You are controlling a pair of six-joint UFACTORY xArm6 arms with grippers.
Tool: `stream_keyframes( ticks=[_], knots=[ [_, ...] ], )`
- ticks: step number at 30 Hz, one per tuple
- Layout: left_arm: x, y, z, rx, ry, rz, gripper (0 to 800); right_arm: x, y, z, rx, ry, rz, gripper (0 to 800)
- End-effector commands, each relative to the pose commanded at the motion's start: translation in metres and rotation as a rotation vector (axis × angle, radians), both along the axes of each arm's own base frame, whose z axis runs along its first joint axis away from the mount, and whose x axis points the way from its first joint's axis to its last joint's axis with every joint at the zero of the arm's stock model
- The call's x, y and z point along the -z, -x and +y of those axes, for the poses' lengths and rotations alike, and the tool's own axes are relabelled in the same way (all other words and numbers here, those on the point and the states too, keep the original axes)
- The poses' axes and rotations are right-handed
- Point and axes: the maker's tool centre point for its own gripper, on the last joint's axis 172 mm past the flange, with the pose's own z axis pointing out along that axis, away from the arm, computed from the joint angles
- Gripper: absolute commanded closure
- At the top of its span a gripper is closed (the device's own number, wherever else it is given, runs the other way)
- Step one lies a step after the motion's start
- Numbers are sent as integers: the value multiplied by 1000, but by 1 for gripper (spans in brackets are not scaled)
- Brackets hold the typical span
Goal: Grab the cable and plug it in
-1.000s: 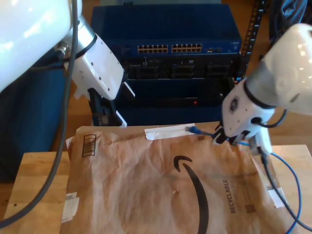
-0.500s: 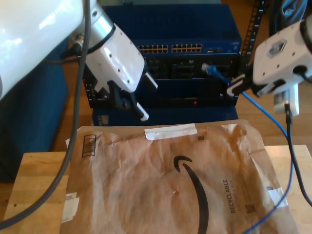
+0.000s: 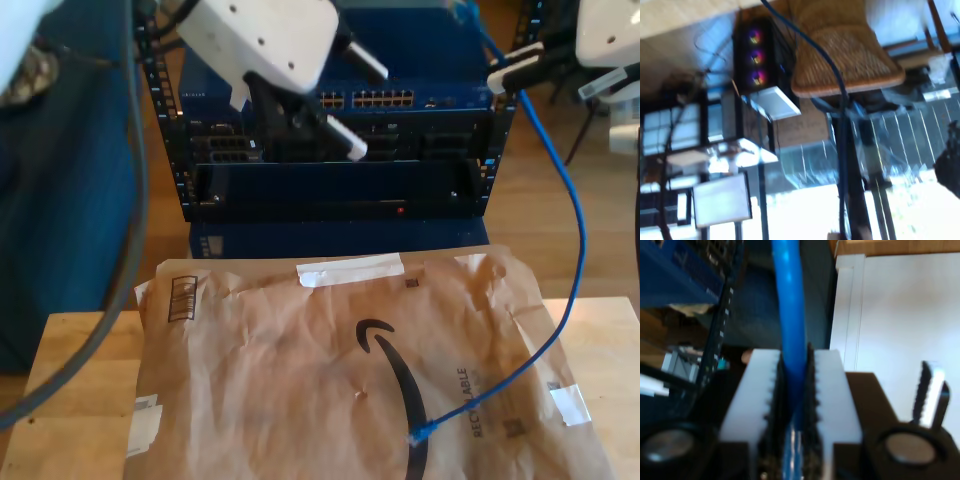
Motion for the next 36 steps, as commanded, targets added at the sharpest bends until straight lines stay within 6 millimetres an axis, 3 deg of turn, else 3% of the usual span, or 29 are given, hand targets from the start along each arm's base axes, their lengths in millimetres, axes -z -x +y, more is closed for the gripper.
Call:
stream_keyframes(
  ticks=[6, 15, 20, 27, 32, 36],
  knots=[
    [-25, -7, 0, -38, 108, 25, 0, -10, 5, 0, 1, 5, -27, 798],
    [-34, -3, 2, -39, 159, 98, 0, -33, 13, 2, 0, 11, -82, 798],
    [-34, 0, 2, -42, 157, 121, 0, -27, 13, 3, -4, 11, -67, 798],
    [-50, -1, 2, -44, 167, 88, 0, 9, 15, 4, -18, 7, -7, 798],
    [-52, -1, 1, -51, 173, 100, 0, 10, 17, 5, -22, 10, -8, 798],
    [-57, -1, 1, -50, 173, 88, 0, 23, 19, 6, -25, 7, 18, 798]
  ],
)
